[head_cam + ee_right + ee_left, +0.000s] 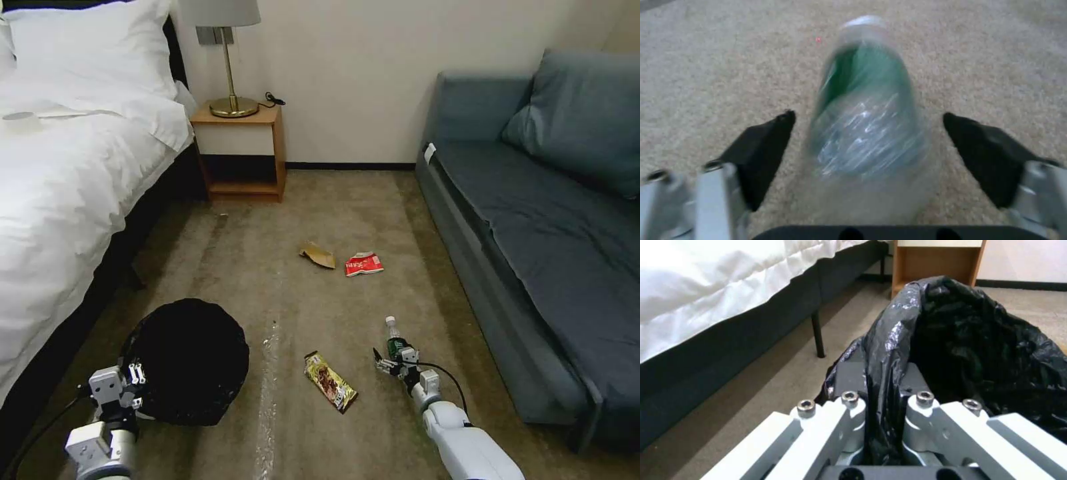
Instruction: Pick up the trash bin, then pick up the garbage on the floor and place it into the trash bin.
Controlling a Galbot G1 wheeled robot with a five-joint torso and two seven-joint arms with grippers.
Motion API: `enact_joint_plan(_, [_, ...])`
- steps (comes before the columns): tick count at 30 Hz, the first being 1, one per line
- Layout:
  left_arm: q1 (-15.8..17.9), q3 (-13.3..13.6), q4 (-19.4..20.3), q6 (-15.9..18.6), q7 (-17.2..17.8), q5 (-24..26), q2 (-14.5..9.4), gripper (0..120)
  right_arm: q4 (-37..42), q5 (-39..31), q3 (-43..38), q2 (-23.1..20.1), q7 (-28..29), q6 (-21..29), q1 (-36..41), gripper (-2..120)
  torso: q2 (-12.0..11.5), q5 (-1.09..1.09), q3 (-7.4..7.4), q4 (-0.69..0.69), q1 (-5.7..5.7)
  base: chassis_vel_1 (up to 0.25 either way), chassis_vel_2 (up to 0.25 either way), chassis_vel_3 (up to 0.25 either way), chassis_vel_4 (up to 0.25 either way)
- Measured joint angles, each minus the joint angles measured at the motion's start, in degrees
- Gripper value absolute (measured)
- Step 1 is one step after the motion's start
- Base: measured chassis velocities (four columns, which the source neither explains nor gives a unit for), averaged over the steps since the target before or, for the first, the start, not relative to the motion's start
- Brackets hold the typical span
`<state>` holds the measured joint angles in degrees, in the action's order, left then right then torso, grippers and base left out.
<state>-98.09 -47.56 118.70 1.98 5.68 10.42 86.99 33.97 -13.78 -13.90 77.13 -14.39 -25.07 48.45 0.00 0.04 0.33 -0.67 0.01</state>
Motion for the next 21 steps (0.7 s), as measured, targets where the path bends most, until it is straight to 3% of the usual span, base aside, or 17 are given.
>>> enact_joint_plan(2, [0.12, -0.04, -0.12, -0.09, 0.05, 0.08, -0.08, 6, 0.04, 0.00, -0.27, -0.02, 0.09, -0.28, 0.04, 73, 0.00, -0.06, -0.01, -0.01, 0.00, 0.000, 0.000, 0.000, 0.000])
enact_joint_plan(8, [0.26, 0.00, -0.12, -0.09, 0.09, 0.09, -0.08, 6, 0.44, -0.01, -0.27, -0.01, 0.34, -0.43, 0.16, 57, 0.00, -0.07, -0.01, -0.01, 0.00, 0.000, 0.000, 0.000, 0.000])
enact_joint_plan(11, [0.32, 0.03, -0.31, -0.13, 0.09, 0.09, -0.08, 6, 0.46, 0.21, -0.35, 0.12, 0.58, -0.72, 0.18, 43, 0.00, -0.05, -0.01, -0.01, 0.00, 0.000, 0.000, 0.000, 0.000])
enact_joint_plan(21, [0.50, 0.05, -1.02, -0.40, 0.09, 0.13, -0.21, 6, 0.96, 1.37, -1.39, -0.03, 1.10, -1.66, 0.76, 38, 0.00, -0.05, -0.01, -0.01, 0.00, 0.000, 0.000, 0.000, 0.000])
